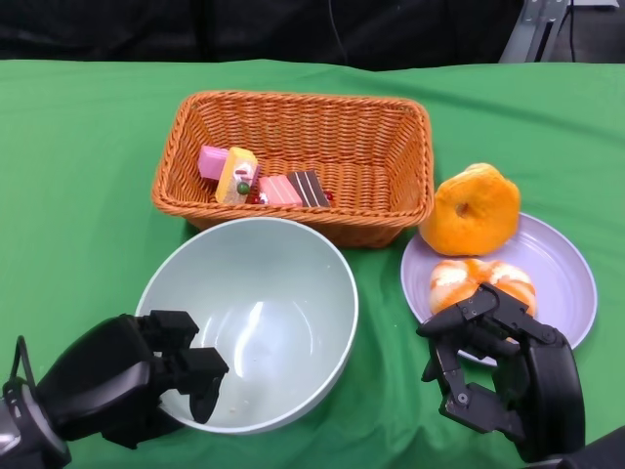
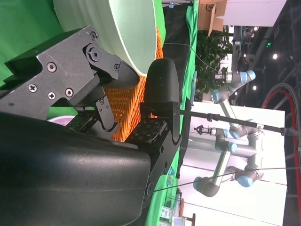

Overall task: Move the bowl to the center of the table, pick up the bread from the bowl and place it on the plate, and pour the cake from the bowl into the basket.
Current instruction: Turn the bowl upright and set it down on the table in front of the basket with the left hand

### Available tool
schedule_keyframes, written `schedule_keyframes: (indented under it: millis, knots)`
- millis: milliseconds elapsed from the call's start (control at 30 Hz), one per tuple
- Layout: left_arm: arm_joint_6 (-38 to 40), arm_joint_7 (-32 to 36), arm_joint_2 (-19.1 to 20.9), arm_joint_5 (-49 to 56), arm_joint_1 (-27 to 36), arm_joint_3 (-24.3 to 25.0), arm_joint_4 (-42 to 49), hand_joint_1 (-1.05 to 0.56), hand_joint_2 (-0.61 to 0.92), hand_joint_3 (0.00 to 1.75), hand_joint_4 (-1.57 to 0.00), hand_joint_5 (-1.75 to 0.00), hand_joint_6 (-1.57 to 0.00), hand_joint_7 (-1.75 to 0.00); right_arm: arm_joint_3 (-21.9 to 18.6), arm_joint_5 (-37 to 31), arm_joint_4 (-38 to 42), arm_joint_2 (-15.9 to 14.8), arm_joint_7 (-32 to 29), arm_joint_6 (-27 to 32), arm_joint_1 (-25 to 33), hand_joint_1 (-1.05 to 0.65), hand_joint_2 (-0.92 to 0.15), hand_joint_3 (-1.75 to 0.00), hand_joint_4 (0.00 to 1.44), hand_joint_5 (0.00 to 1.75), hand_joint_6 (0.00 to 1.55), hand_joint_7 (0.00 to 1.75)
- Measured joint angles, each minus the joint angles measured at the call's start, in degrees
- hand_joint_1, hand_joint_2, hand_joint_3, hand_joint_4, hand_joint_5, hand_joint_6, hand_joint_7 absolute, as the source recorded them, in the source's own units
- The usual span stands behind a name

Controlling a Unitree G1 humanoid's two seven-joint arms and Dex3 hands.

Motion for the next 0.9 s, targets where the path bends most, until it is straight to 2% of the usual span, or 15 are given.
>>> schedule_keyframes:
  millis: [133, 200, 233, 267, 300, 367, 433, 500, 567, 600, 633, 667, 700, 800, 900]
  knots:
    - [0.3, -1.9, 0.0, -1.0, 0.0, 0.3, -0.1, 0.06, 0.59, 0.73, -0.8, -1.53, -0.78, -1.38, 0.0, -0.2, 0.0, 0.0, -0.3, 0.0, 0.0, -0.1, -0.55, -1.01, 0.89, 1.51, 0.79, 1.15]
    - [0.7, -2.7, 0.0, -1.0, 0.0, 0.3, -0.3, 0.04, 0.67, 0.56, -0.85, -1.35, -0.86, -1.14, 0.0, -0.2, 0.0, 0.0, -0.3, 0.1, 0.0, -0.11, -0.55, -1.01, 0.89, 1.51, 0.79, 1.15]
    - [0.7, -3.2, 0.0, -1.0, 0.0, 0.3, -0.5, -0.02, 0.7, 0.43, -0.9, -1.16, -0.92, -0.94, 0.0, -0.2, 0.0, 0.0, -0.3, 0.1, 0.0, -0.11, -0.54, -1.01, 0.89, 1.51, 0.79, 1.15]
    - [0.7, -3.7, 0.0, -0.9, 0.0, 0.2, -0.6, -0.09, 0.77, 0.24, -0.98, -0.88, -1.02, -0.63, 0.0, -0.2, 0.0, 0.0, -0.3, 0.1, 0.1, -0.1, -0.54, -1.01, 0.89, 1.51, 0.79, 1.15]
    - [0.7, -4.2, 0.0, -0.9, -0.1, 0.1, -0.9, -0.12, 0.8, 0.15, -1.02, -0.75, -1.09, -0.47, 0.0, -0.2, 0.0, 0.0, -0.3, 0.1, 0.1, -0.1, -0.54, -1.01, 0.89, 1.51, 0.79, 1.15]
    - [0.5, -5.1, 0.2, -0.8, -0.2, -0.1, -1.5, -0.21, 0.79, 0.04, -1.0, -0.48, -1.1, -0.19, 0.0, -0.2, 0.0, -0.1, -0.2, 0.1, 0.1, -0.11, -0.55, -1.01, 0.87, 1.52, 0.77, 1.16]
    - [-0.2, -5.6, 0.7, -0.6, -0.4, -0.3, -2.5, -0.33, 0.78, 0.01, -0.97, -0.29, -1.06, -0.06, 0.1, -0.1, -0.1, -0.2, 0.0, 0.3, 0.2, -0.11, -0.55, -0.99, 0.87, 1.53, 0.77, 1.16]
    - [-1.7, -7.2, 1.4, -0.8, -0.8, -0.3, -3.1, -0.55, 0.8, 0.01, -0.91, -0.16, -0.97, -0.01, 0.1, -0.1, -0.2, -0.2, 0.1, 0.5, 0.4, -0.11, -0.55, -0.99, 0.88, 1.52, 0.77, 1.15]
    - [-3.7, -9.9, 2.3, -1.7, -1.0, 0.0, -3.5, -0.91, 0.89, 0.03, -0.75, -0.04, -0.78, 0.0, 0.1, 0.0, -0.2, -0.1, 0.1, 0.5, 0.6, -0.09, -0.56, -0.99, 0.88, 1.52, 0.78, 1.15]
    - [-4.8, -11.8, 2.5, -2.6, -1.0, 0.4, -3.6, -0.98, 0.91, 0.04, -0.7, -0.02, -0.73, 0.0, 0.1, -0.1, -0.2, -0.1, 0.1, 0.5, 0.6, -0.09, -0.56, -0.99, 0.88, 1.52, 0.78, 1.15]
    - [-5.6, -13.3, 2.6, -3.5, -1.0, 0.8, -3.7, -1.01, 0.91, 0.05, -0.67, -0.01, -0.7, 0.0, 0.1, -0.1, -0.2, -0.1, 0.1, 0.5, 0.6, -0.09, -0.56, -1.0, 0.88, 1.52, 0.78, 1.15]
    - [-6.8, -15.7, 2.7, -4.9, -0.9, 1.4, -3.6, -1.03, 0.92, 0.13, -0.49, 0.0, -0.53, 0.0, 0.1, -0.1, -0.3, -0.1, 0.0, 0.5, 0.6, -0.1, -0.56, -0.99, 0.88, 1.53, 0.78, 1.15]
    - [-8.3, -18.3, 2.7, -7.0, -0.9, 2.2, -3.4, -1.04, 0.92, 0.2, -0.4, 0.0, -0.45, 0.0, 0.1, -0.1, -0.3, -0.1, 0.0, 0.5, 0.6, -0.1, -0.56, -0.99, 0.88, 1.53, 0.78, 1.15]
    - [-12.1, -26.1, 2.7, -13.5, -0.4, 5.1, -2.3, -1.05, 0.92, 0.29, -0.28, 0.0, -0.36, 0.0, 0.1, -0.1, -0.3, -0.1, 0.0, 0.6, 0.6, -0.09, -0.56, -0.98, 0.88, 1.53, 0.78, 1.15]
    - [-17.8, -36.0, 1.0, -24.0, 0.3, 7.9, 3.0, -1.05, 0.92, 0.51, -0.17, -0.01, -0.27, -0.01, 0.1, -0.1, -0.3, -0.1, -0.1, 0.8, 0.7, -0.09, -0.56, -0.98, 0.88, 1.53, 0.78, 1.15]
